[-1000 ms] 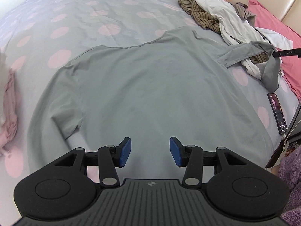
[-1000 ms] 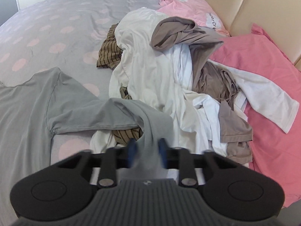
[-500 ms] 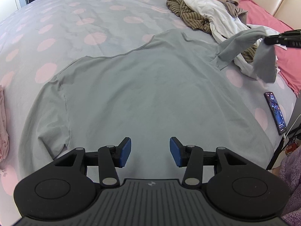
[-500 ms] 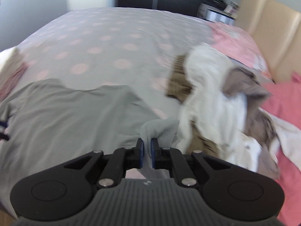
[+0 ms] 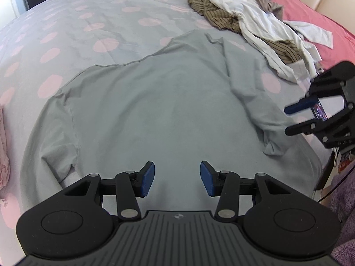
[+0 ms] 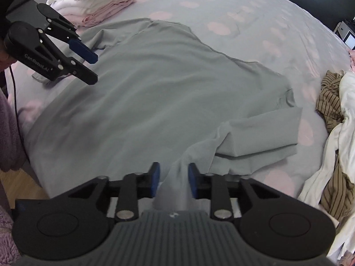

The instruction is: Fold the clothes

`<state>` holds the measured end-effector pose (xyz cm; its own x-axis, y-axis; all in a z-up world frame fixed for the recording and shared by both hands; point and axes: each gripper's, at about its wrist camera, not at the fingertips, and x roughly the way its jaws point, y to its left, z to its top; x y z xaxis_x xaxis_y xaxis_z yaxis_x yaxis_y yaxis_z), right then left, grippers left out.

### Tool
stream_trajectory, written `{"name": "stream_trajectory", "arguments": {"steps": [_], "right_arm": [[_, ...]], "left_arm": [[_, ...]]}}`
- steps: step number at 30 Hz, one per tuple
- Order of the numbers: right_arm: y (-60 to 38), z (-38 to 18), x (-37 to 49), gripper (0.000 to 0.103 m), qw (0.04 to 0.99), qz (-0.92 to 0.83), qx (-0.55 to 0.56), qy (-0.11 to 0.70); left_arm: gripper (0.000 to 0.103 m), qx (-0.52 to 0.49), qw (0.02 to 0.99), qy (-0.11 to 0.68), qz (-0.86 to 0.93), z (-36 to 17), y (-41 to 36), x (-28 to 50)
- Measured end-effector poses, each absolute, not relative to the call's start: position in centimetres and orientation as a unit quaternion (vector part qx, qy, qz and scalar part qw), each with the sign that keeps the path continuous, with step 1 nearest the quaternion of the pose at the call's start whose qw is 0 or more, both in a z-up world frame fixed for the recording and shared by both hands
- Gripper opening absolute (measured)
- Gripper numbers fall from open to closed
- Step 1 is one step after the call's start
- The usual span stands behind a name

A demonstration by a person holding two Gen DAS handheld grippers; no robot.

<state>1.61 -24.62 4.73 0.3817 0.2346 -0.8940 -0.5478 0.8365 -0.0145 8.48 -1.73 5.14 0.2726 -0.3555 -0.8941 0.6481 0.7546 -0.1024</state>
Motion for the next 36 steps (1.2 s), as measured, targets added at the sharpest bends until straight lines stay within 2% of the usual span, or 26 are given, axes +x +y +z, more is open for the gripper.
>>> {"name": "stream_trajectory", "arguments": {"steps": [2, 4, 6, 7, 8, 14, 16, 19, 24, 29, 36], "right_arm": [[-25.5, 5.4, 1.2, 0.046, 0.825, 0.234, -0.136, 0.496], [-26.8, 5.7, 0.9, 0.046, 0.832, 0.222, -0.119, 0.494], [-28.1, 5.4, 0.4, 0.051, 0.832, 0.217, -0.11, 0.499], [-28.7, 5.1, 0.2, 0.059, 0.831, 0.215, -0.107, 0.502], [-29.3, 4.7, -0.1, 0.063, 0.83, 0.213, -0.107, 0.504], [-30.7, 1.3, -1.5, 0.065, 0.818, 0.226, -0.114, 0.517], [-30.6, 0.6, -1.8, 0.06, 0.817, 0.234, -0.122, 0.512], [-29.9, 0.3, -2.0, 0.009, 0.809, 0.247, -0.136, 0.516], [-28.8, 3.7, -2.1, 0.005, 0.803, 0.283, -0.109, 0.513], [-25.8, 6.8, -3.1, 0.005, 0.787, 0.348, -0.086, 0.503], [-23.1, 6.3, -4.6, 0.017, 0.784, 0.35, -0.13, 0.496]], "left_arm": [[0.043, 0.15, 0.781, 0.509, -0.329, 5.0, -2.1, 7.9], [0.043, 0.153, 0.779, 0.508, -0.336, 4.8, -2.3, 7.5], [0.043, 0.153, 0.776, 0.508, -0.341, 4.7, -2.4, 7.0], [0.043, 0.151, 0.775, 0.509, -0.342, 4.6, -2.4, 6.9], [0.043, 0.15, 0.774, 0.511, -0.343, 4.5, -2.4, 6.6], [0.043, 0.155, 0.768, 0.518, -0.344, 3.9, -2.4, 5.8], [0.043, 0.157, 0.767, 0.519, -0.342, 3.8, -2.4, 5.6], [0.043, 0.156, 0.77, 0.516, -0.342, 3.9, -2.4, 5.5], [0.043, 0.152, 0.772, 0.51, -0.349, 4.4, -2.4, 5.3], [0.043, 0.144, 0.771, 0.506, -0.36, 4.7, -2.8, 5.2], [0.043, 0.126, 0.775, 0.483, -0.387, 5.2, -3.2, 3.7]]}}
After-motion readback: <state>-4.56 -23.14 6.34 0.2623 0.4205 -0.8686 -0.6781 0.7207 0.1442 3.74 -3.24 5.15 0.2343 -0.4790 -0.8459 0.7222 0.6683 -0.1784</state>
